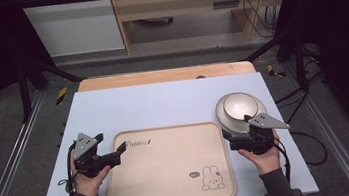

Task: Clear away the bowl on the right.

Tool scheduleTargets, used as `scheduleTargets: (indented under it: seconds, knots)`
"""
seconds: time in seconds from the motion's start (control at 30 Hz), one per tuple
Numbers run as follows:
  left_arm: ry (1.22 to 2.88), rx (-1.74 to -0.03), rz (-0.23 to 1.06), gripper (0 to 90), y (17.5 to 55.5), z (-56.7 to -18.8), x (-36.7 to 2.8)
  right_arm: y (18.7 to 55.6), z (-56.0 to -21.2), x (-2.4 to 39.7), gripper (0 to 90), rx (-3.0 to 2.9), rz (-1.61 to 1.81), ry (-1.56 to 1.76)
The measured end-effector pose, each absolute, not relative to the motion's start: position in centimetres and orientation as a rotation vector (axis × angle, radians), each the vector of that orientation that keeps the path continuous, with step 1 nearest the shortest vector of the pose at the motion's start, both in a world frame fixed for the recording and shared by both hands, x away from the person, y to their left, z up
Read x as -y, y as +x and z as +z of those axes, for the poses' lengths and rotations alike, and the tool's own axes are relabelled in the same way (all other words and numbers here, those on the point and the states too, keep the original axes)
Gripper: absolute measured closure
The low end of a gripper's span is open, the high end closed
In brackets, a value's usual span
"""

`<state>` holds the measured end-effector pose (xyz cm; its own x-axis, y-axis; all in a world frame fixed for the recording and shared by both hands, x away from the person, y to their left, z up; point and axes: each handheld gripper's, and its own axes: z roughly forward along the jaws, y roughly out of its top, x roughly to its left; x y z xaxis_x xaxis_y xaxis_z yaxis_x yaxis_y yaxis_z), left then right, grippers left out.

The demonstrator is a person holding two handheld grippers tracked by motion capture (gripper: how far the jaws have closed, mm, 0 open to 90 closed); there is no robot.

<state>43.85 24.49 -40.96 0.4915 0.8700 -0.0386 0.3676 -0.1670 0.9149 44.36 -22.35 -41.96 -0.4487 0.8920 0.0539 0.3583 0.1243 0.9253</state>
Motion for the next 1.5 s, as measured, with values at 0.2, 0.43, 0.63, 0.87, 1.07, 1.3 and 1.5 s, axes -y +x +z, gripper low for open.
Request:
scheduleTargets:
  seconds: [0.2, 0.43, 0.63, 0.87, 1.07, 1.3, 1.5]
  knots:
    - [1.750, -1.056, 0.638, 13.3, 43.9, -41.1, -24.6, 44.3, -41.8, 22.6, 6.5, -1.868, 1.320, 1.209]
    - [1.755, -1.054, 0.642, 13.3, 43.9, -41.2, -24.7, 44.2, -41.7, 22.4, 6.8, -1.875, 1.306, 1.204]
    - [1.754, -1.064, 0.643, 13.4, 44.0, -41.3, -24.9, 44.3, -41.6, 22.5, 7.8, -1.879, 1.295, 1.212]
    - [1.764, -1.064, 0.643, 13.5, 44.1, -41.3, -24.9, 44.4, -41.1, 23.1, 10.2, -1.854, 1.288, 1.232]
    - [1.756, -1.067, 0.640, 13.5, 44.1, -41.2, -24.9, 44.7, -40.4, 23.9, 12.1, -1.818, 1.274, 1.261]
    - [1.760, -1.068, 0.641, 13.8, 44.2, -41.3, -24.9, 45.1, -39.7, 25.1, 15.3, -1.781, 1.254, 1.289]
    - [1.764, -1.071, 0.639, 13.8, 44.3, -41.4, -25.0, 45.6, -39.3, 25.6, 17.6, -1.780, 1.223, 1.311]
